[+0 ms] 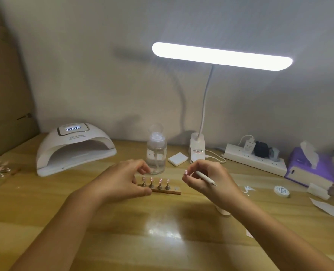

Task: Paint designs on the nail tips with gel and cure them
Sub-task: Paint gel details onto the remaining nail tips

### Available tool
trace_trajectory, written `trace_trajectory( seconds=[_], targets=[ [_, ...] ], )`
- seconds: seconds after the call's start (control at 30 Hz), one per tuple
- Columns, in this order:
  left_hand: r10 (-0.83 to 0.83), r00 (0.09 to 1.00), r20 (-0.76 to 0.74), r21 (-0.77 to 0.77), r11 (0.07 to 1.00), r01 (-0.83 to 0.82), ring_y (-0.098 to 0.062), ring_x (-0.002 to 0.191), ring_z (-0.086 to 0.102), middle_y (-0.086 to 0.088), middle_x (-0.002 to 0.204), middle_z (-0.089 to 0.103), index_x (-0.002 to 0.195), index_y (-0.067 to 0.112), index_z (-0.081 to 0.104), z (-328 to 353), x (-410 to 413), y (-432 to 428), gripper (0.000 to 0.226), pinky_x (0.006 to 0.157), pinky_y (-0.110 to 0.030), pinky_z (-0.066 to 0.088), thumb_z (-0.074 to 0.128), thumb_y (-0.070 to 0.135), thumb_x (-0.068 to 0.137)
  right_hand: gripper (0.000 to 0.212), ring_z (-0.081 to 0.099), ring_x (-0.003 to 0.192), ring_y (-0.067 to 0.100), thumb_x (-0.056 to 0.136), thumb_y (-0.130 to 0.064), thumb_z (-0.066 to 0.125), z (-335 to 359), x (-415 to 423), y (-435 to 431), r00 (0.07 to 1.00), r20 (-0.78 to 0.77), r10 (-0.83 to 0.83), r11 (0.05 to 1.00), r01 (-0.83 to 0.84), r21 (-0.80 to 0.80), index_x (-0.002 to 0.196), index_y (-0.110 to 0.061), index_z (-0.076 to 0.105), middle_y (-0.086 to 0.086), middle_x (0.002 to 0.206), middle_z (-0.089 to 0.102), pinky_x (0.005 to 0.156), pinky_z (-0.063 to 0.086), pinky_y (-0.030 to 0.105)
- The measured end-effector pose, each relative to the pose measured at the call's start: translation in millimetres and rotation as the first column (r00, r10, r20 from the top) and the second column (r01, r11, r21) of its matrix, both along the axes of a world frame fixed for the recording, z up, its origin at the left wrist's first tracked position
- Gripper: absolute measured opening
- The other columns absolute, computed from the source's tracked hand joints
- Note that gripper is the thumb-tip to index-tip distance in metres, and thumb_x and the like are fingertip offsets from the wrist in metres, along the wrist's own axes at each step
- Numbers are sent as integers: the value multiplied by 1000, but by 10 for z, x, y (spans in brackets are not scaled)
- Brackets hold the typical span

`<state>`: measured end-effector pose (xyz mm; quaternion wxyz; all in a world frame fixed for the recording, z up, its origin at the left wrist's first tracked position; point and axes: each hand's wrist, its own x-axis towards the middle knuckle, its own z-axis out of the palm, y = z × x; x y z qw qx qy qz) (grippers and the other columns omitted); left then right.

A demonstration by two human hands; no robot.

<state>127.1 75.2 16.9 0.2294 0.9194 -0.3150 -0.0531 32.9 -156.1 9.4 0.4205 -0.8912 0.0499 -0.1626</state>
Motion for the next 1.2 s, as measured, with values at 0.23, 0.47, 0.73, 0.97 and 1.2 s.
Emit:
trace_trajectory(
  seconds=[0.23,0.47,0.73,0.97,1.2],
  targets=[
    [58,998,-27,-11,998,-58,2,86,56,24,109,51,126,41,47,-302,85,-47,61,79,-24,48,77,50,73,5,58,91,8,89,-40,68,1,163,-47,986,-156,-62,936,3,-353,88,-35,67,-14,87,70,83,30,34],
    [109,992,-69,-138,983,-118,1,76,60,24,107,55,122,38,51,-450,135,-45,51,82,-28,53,76,37,78,10,52,86,9,88,-40,68,-133,358,7,982,-179,-63,902,-20,-430,80,-39,62,-15,81,60,72,19,36],
    [100,987,-127,-284,950,-133,4,59,54,18,98,63,104,37,62,-565,228,-2,33,71,-20,49,78,24,79,8,54,87,10,88,-45,67,-248,428,31,985,-171,-36,881,-49,-471,85,-39,63,-15,81,61,75,20,36],
    [77,991,-114,-311,944,-109,3,62,54,19,96,62,96,37,70,-611,255,3,23,66,-17,47,78,25,78,11,56,93,13,89,-48,67,-219,402,15,981,-188,-43,855,-61,-515,87,-38,62,-15,85,62,74,20,37],
    [61,993,-102,-345,934,-93,3,66,54,21,99,60,91,43,69,-618,249,13,25,68,-18,48,78,25,76,16,55,103,11,90,-38,64,-139,283,-45,976,-213,-38,829,-88,-553,97,-41,50,-15,95,65,69,14,38]
  ],
)
